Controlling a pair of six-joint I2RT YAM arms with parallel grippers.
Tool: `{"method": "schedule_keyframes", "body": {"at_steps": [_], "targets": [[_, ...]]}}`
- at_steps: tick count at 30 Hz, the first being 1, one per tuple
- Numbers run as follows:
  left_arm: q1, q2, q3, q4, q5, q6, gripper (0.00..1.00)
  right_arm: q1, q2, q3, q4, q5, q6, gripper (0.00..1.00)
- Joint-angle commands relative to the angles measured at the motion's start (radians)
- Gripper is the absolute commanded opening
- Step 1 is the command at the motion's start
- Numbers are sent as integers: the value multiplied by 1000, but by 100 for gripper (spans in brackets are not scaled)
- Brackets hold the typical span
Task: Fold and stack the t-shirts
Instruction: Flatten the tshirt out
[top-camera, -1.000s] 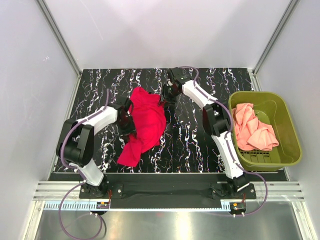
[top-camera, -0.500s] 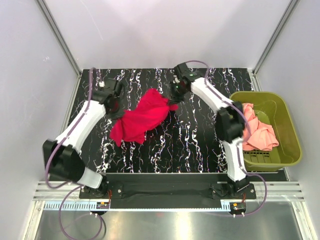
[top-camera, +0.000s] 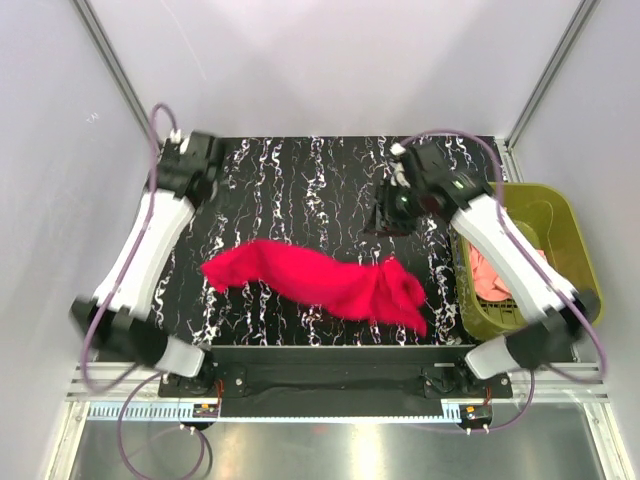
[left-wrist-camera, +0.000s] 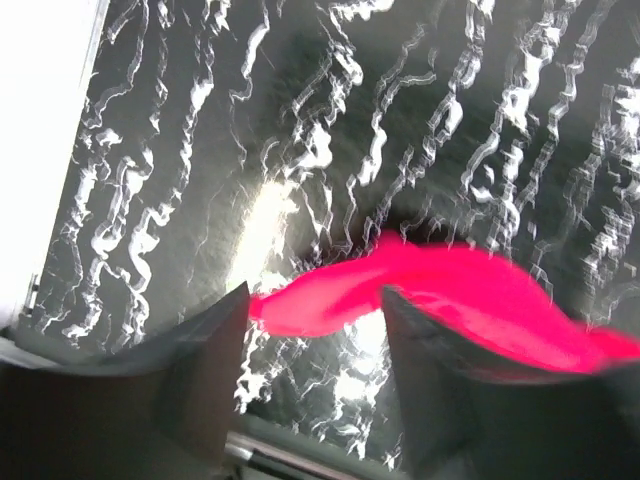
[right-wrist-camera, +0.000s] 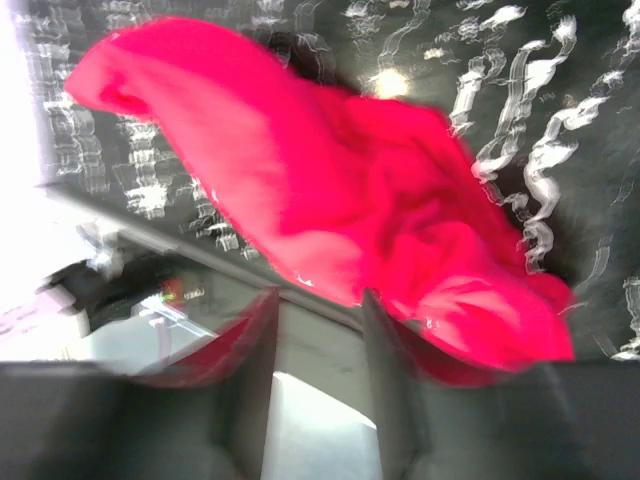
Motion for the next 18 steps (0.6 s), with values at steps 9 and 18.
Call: {"method": "schedule_keyframes", "body": {"at_steps": [9, 18], "targets": [[-126, 87, -33, -7, 138, 6, 75, -11, 182, 28, -165, 138, -85, 62], [-372, -275, -596, 180, 465, -184, 91, 84, -62, -466, 25, -104, 78, 87]]}}
